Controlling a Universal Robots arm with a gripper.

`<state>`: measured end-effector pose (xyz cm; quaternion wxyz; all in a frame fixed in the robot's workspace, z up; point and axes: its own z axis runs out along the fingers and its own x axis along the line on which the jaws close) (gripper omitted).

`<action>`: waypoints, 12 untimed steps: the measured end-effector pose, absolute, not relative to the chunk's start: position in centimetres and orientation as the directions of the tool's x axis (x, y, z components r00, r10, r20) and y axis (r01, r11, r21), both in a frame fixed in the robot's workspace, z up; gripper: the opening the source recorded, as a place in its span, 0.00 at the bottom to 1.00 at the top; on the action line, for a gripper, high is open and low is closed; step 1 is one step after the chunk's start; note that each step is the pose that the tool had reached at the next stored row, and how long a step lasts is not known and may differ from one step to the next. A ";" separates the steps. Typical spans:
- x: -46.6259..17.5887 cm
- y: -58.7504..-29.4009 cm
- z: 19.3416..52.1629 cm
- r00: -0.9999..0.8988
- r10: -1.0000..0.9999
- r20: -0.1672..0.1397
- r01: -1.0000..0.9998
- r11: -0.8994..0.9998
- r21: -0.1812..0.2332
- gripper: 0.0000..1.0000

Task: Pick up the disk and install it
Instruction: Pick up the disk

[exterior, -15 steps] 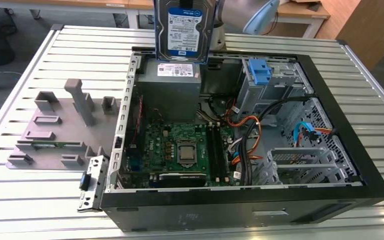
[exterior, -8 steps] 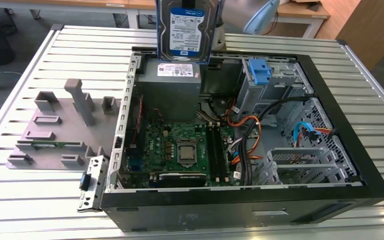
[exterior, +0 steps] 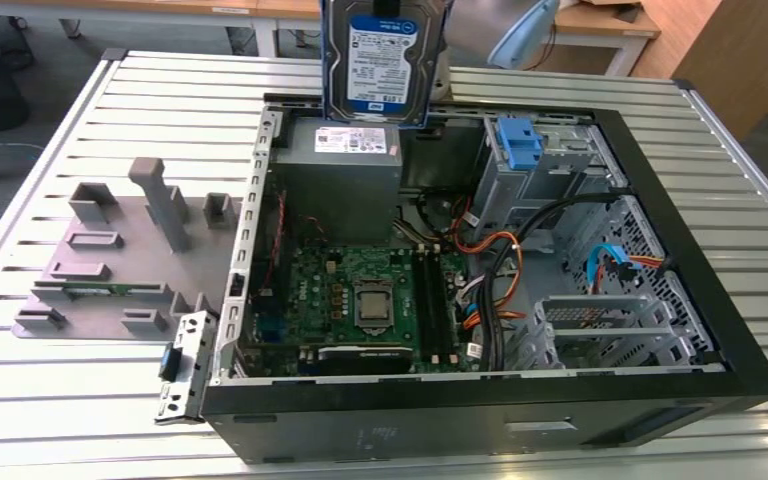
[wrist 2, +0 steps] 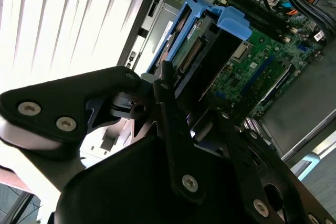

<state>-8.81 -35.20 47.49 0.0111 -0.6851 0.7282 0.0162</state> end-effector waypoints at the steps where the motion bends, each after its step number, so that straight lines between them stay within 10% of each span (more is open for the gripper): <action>1: -8.8 -35.2 47.5 -0.061 -0.997 -0.038 -0.998 0.061 0.008 0.35; 12: -8.3 -35.2 47.5 -0.061 -0.997 -0.038 -0.998 0.061 0.009 0.35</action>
